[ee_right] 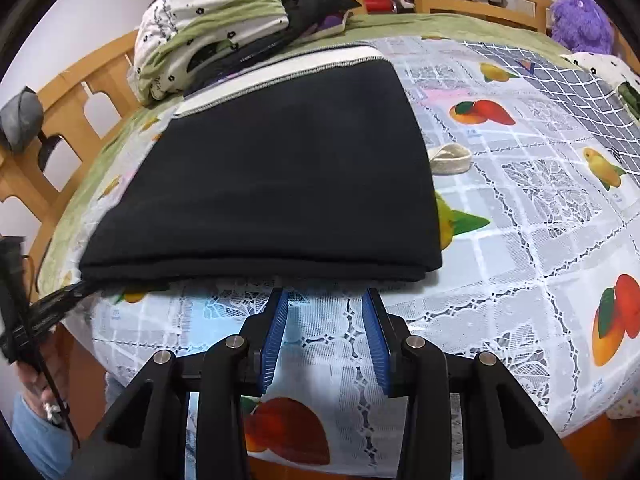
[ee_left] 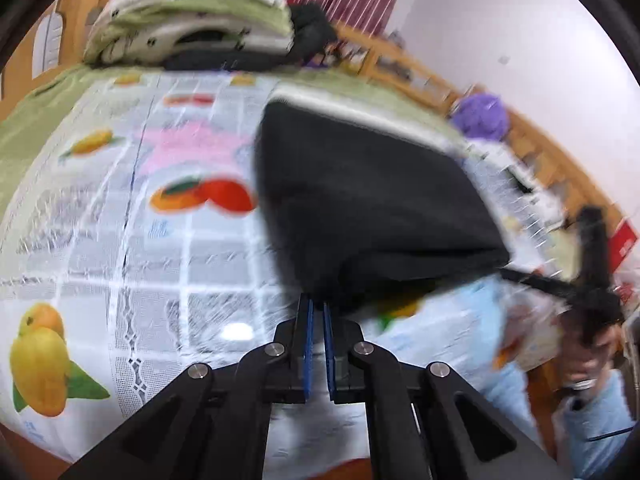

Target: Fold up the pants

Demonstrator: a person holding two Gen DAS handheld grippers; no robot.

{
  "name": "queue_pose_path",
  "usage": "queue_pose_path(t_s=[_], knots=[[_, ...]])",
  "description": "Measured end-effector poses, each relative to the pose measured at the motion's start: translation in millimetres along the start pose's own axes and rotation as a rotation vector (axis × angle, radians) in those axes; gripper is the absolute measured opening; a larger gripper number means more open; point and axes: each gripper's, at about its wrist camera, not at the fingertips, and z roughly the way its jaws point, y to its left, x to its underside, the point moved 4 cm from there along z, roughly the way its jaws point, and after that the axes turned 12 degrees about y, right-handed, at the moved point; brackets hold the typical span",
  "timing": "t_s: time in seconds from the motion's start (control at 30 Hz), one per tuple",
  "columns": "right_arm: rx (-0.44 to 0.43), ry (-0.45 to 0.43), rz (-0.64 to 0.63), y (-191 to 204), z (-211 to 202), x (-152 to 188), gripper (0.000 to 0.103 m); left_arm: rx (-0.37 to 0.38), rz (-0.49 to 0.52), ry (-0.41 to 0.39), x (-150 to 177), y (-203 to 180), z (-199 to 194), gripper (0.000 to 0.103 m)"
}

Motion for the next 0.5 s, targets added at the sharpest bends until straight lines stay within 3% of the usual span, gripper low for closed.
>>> queue_pose_path(t_s=[0.1, 0.2, 0.3, 0.37, 0.5], knots=[[-0.018, -0.004, -0.01, 6, -2, -1, 0.039, -0.045, 0.041, 0.024, -10, -9, 5, 0.021], [-0.032, -0.001, -0.009, 10, 0, -2, 0.039, -0.128, 0.028, 0.059, -19, -3, 31, 0.017], [-0.022, -0.001, -0.034, 16, -3, 0, 0.039, -0.132, -0.025, 0.004, -13, 4, 30, 0.014], [-0.003, -0.024, -0.08, 19, -13, 4, 0.039, -0.134, -0.025, 0.018, -5, 2, 26, 0.014], [0.011, -0.098, -0.133, 15, -38, 4, 0.039, -0.184, 0.041, 0.083, 14, -7, 9, 0.024]])
